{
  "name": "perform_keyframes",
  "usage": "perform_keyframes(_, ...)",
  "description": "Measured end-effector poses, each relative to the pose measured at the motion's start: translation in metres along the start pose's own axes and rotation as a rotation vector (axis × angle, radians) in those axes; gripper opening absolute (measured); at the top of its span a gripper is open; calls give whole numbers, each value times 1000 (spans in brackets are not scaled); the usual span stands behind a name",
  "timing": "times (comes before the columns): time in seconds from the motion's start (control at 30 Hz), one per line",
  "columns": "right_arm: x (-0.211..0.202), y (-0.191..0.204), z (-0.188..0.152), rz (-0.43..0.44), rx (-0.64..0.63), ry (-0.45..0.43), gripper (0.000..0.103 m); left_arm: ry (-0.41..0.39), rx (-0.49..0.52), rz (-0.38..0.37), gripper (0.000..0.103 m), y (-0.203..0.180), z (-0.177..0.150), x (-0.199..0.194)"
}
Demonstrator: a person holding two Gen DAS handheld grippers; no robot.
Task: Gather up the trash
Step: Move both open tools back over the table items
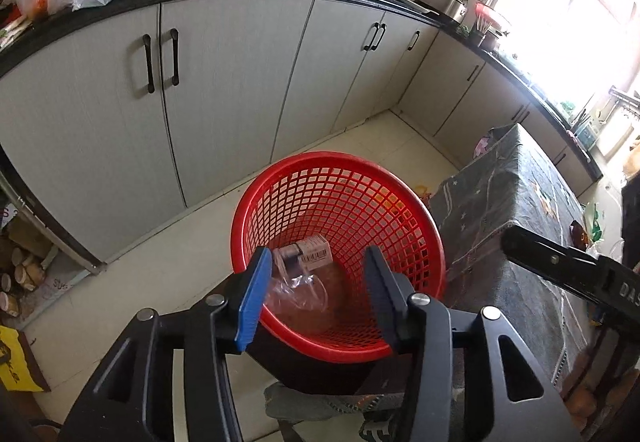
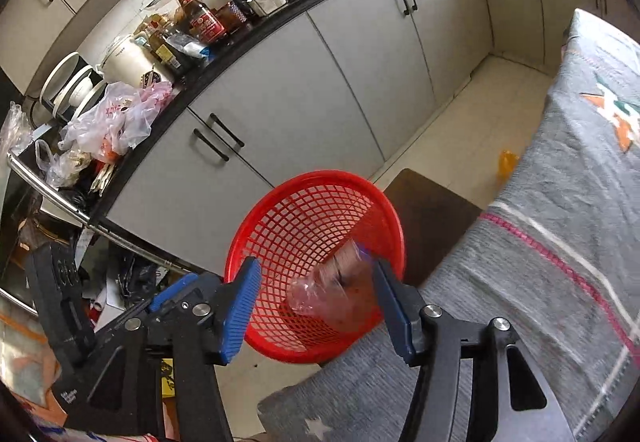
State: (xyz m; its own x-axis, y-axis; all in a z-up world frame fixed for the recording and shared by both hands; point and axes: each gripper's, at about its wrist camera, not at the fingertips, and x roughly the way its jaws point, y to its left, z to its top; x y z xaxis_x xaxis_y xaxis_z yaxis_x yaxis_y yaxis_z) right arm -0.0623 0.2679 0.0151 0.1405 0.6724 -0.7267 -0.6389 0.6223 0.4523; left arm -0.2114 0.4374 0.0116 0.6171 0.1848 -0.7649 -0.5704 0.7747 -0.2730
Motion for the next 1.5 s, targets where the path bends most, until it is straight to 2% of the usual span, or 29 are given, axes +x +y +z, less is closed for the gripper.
perform_keyframes(0.13, -22, -3, -10, -27, -10, -33, 67, -46, 64, 81, 51, -15, -4, -12)
perform_keyframes(0.27, -44, -10, -24, -56, -11, -59, 69, -114, 156, 175, 62, -37, -10, -28)
perform_keyframes(0.37, -63, -22, -37, -81, 3, -82, 70, -144, 202, 212, 65, -50, -14, -37)
perform_keyframes(0.63, -119, -66, -68, -134, 104, -160, 72, -157, 263, 211, 68, -83, -29, -53)
perform_keyframes(0.9, -165, -93, -96, -173, 155, -224, 76, -174, 329, 207, 72, -115, -40, -67)
perform_keyframes(1.03, -182, -105, -110, -183, 178, -252, 78, -168, 357, 182, 72, -132, -44, -72)
perform_keyframes(1.2, -215, -131, -133, -234, 216, -293, 79, -146, 392, 98, 74, -162, -55, -73)
perform_keyframes(1.5, -290, -201, -178, -354, 361, -383, 82, -56, 490, -128, 74, -244, -75, -56)
